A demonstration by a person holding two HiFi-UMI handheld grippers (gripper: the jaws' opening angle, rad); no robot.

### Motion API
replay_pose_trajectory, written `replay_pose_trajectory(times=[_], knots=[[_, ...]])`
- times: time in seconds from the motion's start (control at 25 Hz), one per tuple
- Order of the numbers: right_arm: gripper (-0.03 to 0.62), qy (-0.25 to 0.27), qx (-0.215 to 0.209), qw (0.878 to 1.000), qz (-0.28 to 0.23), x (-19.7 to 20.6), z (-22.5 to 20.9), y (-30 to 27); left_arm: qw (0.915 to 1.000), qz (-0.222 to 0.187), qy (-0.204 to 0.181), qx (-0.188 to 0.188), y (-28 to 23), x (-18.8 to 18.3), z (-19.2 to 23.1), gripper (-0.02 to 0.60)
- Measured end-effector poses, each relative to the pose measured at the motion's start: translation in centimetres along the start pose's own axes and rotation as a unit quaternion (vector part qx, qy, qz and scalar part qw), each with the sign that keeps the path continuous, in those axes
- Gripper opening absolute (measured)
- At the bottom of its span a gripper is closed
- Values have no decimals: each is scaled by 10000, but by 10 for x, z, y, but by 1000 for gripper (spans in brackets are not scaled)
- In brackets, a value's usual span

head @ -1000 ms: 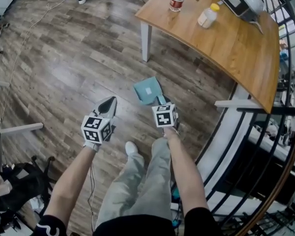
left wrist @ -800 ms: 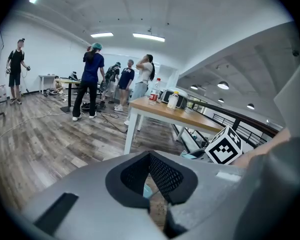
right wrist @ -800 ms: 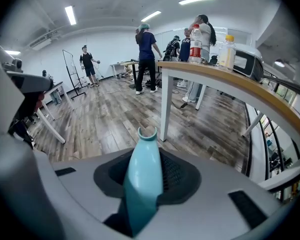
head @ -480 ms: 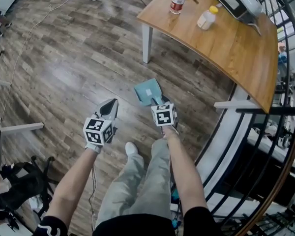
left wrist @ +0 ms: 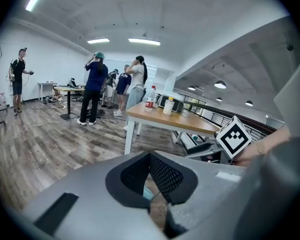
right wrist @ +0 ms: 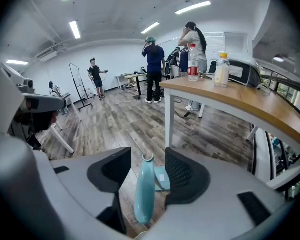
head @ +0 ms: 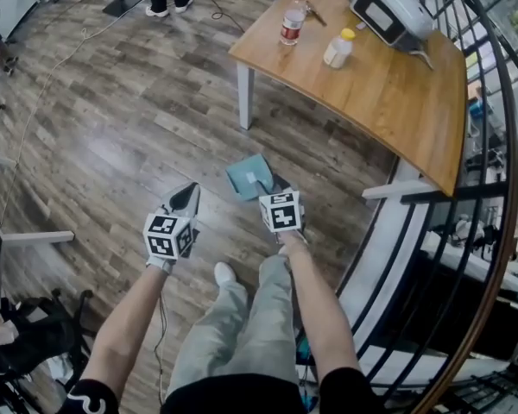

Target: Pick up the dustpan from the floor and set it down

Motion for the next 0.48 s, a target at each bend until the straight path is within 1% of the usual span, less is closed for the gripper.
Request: replay_pose_trajectory(times=[0.12, 0.28, 0.48], knots=[[199, -83, -7, 9998, -179, -19, 7, 22, 9999, 0, -117, 29, 5, -14, -6, -2], [187, -11, -100, 9996, -273, -40, 22, 52, 9997, -45, -199, 105, 22, -39, -13, -2], [144, 74, -258, 9982, -532, -75, 42, 92, 9994, -123, -285, 159, 48, -64, -21, -1]])
Point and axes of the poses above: the fingertips, and each gripper's own axes: y backward along the fingers, z to its left, x out of its underside, the point moved 1 cm from there along y, backward along the fingers, and after that the axes turned 10 degrees about -z, right-handed, at the moved point
